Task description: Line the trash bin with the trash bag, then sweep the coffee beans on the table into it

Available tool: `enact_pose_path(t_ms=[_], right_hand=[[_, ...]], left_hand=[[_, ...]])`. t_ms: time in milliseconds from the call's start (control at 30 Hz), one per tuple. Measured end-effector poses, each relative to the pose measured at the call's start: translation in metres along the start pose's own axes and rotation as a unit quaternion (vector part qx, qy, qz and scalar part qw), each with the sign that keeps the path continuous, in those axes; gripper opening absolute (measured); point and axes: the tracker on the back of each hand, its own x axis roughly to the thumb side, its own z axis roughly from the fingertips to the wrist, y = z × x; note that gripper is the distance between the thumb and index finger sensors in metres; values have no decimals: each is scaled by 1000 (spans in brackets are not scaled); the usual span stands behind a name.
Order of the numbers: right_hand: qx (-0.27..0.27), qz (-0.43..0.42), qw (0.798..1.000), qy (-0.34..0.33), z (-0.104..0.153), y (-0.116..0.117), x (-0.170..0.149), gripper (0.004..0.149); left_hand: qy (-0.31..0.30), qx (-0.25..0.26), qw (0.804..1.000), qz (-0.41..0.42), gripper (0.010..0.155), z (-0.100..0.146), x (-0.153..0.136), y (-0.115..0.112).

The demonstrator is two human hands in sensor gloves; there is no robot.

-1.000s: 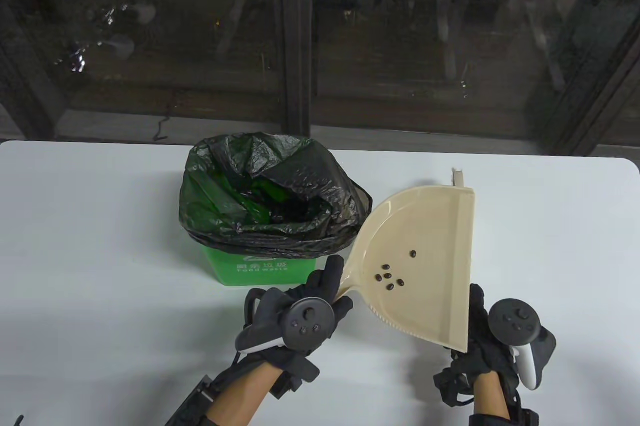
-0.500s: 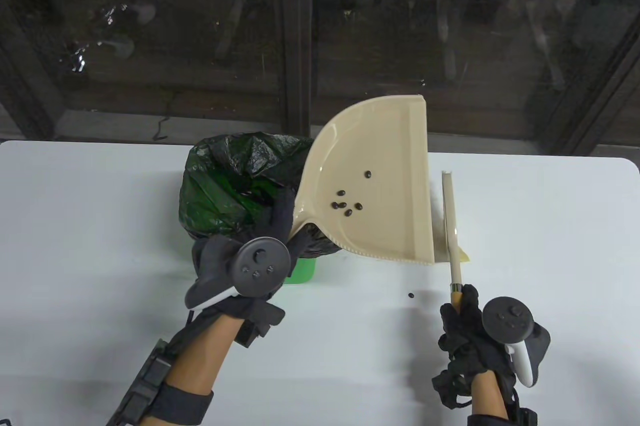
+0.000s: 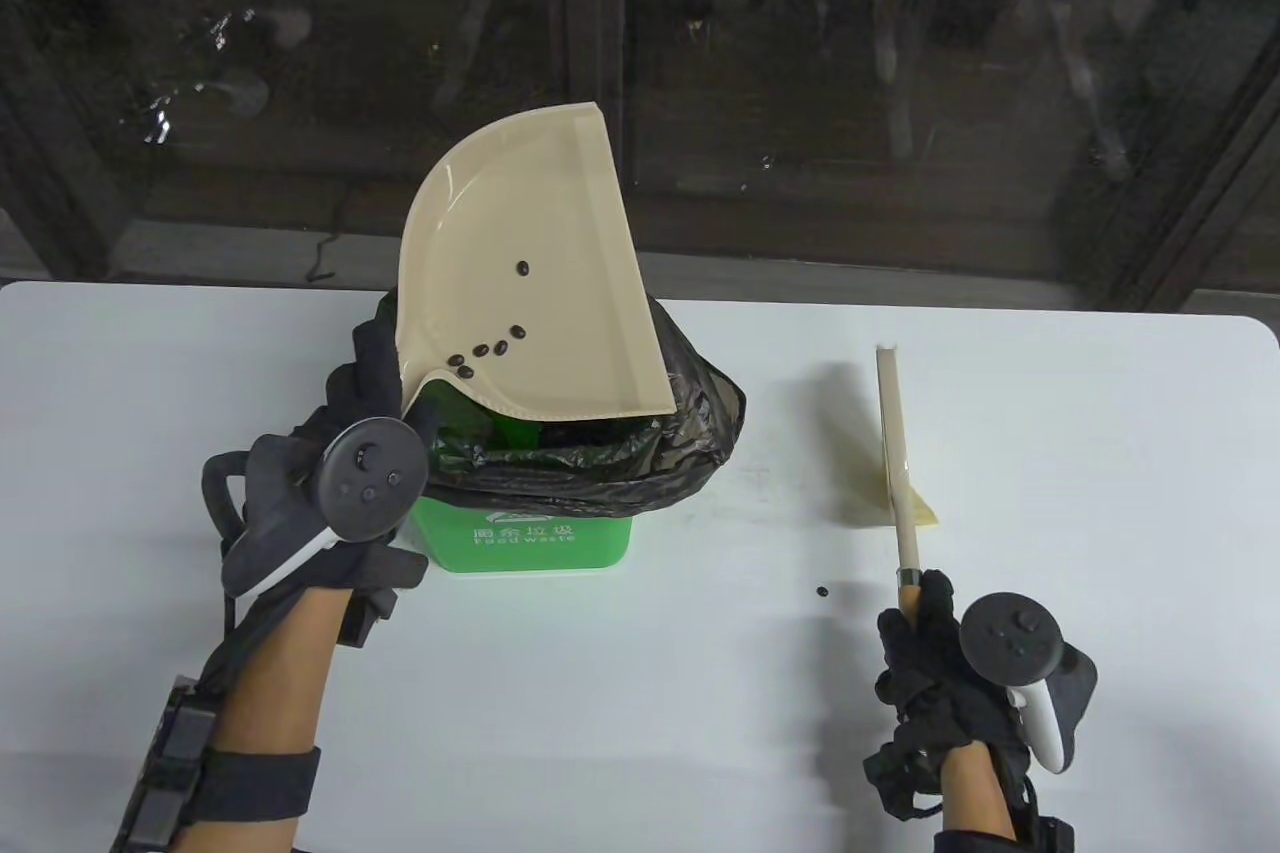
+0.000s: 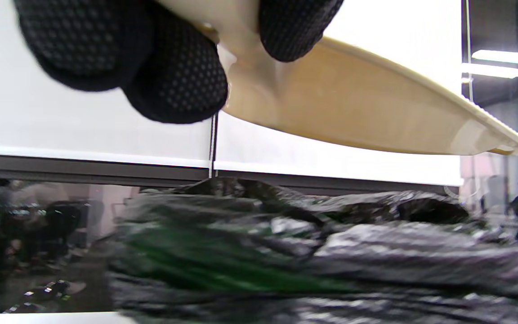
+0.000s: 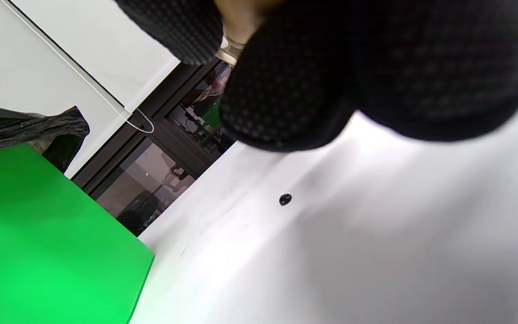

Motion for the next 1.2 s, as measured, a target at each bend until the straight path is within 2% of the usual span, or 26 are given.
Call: enact_pose_path(t_ms=[333,467,733,967,1067,1200], right_hand=[[5,7,1000,-2,0,1,1,67],[5,6,1000,-1,0,1,1,67],[7,8,1000,-2,0,1,1,67],[7,8,1000,-2,0,1,1,67],[8,8,1000,-2,0,1,1,66],[9,8,1000,-2,0,1,1,67]], left_hand=[[16,15,993,-118,67,5,-20,-5],[-3,30,976,-214,67,7,-16,-4],[-29,53,953,-298,66,10,-6,-4],[-57,99,907,-405,67,12,8,0],[-50,111,920,-372,67,12,9,5],[-29,120,953,-275,67,12,6,12]])
